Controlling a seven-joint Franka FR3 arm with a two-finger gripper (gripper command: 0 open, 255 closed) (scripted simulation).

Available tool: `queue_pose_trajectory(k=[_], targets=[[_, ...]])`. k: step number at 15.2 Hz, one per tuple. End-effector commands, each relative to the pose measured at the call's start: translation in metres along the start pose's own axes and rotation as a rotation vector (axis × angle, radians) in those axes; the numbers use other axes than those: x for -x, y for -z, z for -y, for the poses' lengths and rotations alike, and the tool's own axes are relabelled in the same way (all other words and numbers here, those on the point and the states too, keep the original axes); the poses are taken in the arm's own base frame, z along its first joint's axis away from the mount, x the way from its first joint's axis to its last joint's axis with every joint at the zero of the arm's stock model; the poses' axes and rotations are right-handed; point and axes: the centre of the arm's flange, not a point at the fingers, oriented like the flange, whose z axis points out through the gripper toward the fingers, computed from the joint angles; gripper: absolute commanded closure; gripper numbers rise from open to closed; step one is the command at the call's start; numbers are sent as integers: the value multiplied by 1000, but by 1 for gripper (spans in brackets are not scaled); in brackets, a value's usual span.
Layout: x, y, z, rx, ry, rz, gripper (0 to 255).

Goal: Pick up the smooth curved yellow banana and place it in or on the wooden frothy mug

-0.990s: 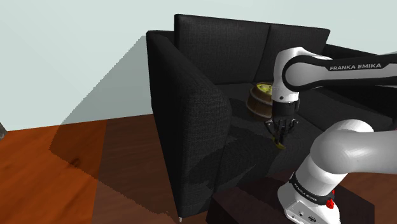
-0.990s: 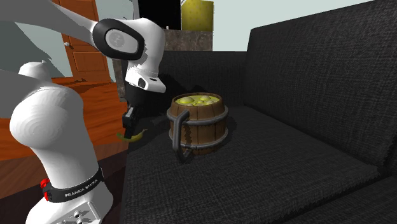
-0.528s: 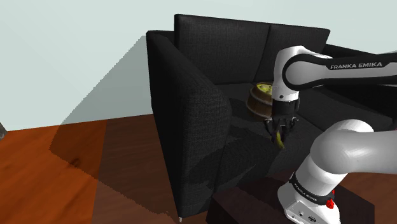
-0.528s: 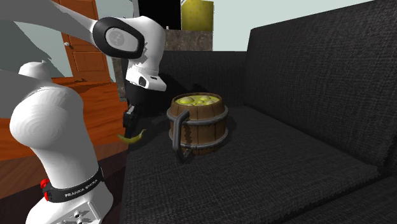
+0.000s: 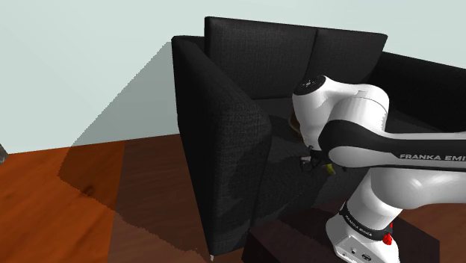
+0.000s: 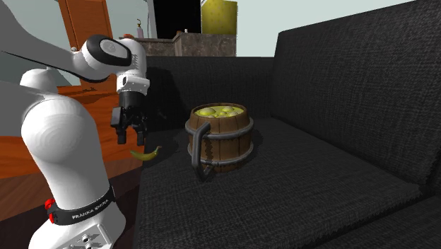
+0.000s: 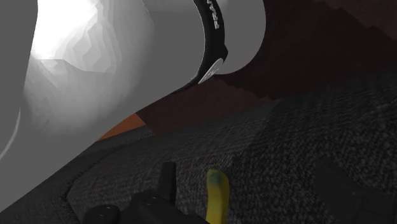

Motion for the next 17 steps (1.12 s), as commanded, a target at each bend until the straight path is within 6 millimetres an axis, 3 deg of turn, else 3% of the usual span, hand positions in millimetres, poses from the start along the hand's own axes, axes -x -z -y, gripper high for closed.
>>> queue_pose_trajectory(k=[1, 4, 12, 13, 17], targets=[[2, -10, 2, 7, -7, -9, 0], [2, -29, 1, 7, -7, -9, 0], [2, -29, 1, 7, -7, -9, 0], [4, -27, 0, 7, -7, -9, 255], [3, -27, 0, 7, -7, -9, 255]])
